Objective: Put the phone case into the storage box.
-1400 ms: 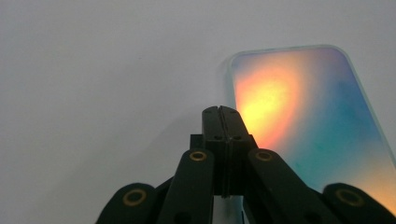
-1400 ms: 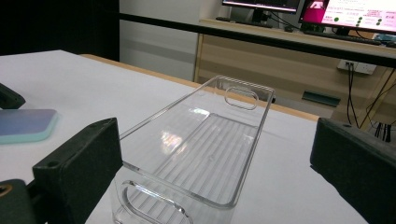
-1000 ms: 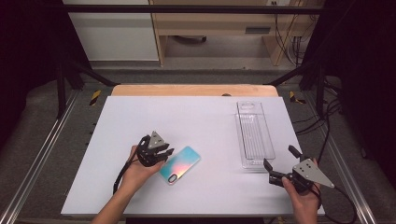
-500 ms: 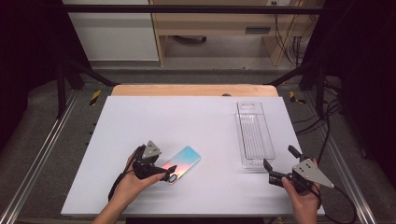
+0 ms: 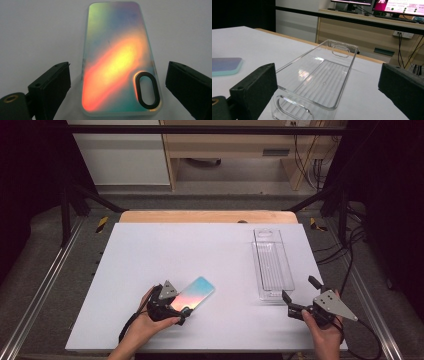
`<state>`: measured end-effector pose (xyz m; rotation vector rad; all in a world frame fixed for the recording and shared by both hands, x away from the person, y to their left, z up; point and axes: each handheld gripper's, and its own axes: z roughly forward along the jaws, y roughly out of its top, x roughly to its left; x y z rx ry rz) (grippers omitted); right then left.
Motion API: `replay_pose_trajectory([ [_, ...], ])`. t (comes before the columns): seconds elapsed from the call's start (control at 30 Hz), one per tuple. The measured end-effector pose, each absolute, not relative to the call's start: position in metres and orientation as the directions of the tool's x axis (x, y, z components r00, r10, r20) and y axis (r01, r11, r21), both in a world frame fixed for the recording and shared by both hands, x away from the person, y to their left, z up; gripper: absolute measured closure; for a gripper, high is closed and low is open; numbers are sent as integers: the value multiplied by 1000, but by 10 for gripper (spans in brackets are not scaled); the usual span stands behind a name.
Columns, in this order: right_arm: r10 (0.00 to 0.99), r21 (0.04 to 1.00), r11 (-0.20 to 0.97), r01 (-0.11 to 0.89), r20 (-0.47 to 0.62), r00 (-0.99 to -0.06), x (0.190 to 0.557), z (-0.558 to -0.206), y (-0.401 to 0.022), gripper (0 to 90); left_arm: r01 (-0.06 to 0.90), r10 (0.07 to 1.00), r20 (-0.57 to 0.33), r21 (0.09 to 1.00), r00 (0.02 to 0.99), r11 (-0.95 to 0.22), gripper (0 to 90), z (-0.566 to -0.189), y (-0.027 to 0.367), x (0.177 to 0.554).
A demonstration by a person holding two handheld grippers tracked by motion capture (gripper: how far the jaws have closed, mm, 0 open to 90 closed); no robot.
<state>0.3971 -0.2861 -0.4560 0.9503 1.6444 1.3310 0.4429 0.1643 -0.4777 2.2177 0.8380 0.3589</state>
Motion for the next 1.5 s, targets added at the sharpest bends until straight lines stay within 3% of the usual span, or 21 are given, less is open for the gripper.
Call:
replay_pose_trajectory([
  [0.37, 908, 985, 158, 66, -118, -402, 398, -456, -286, 24, 473, 657, 22, 677, 753, -564, 60, -485, 158, 445],
  [0.5, 908, 986, 156, 66, -117, -401, 397, -456, -287, 24, 471, 658, 18, 684, 753, -558, 153, -483, 159, 442],
  [0.8, 910, 986, 155, 57, -120, -398, 396, -454, -288, 24, 462, 659, 40, 681, 751, -568, 170, -482, 157, 440],
  [1.2, 910, 985, 162, 55, -127, -394, 396, -454, -287, 24, 456, 668, 33, 707, 743, -542, 171, -465, 166, 446],
  [1.5, 899, 975, 221, 24, -194, -394, 393, -449, -277, 23, 442, 680, 37, 733, 733, -516, 171, -435, 174, 452],
])
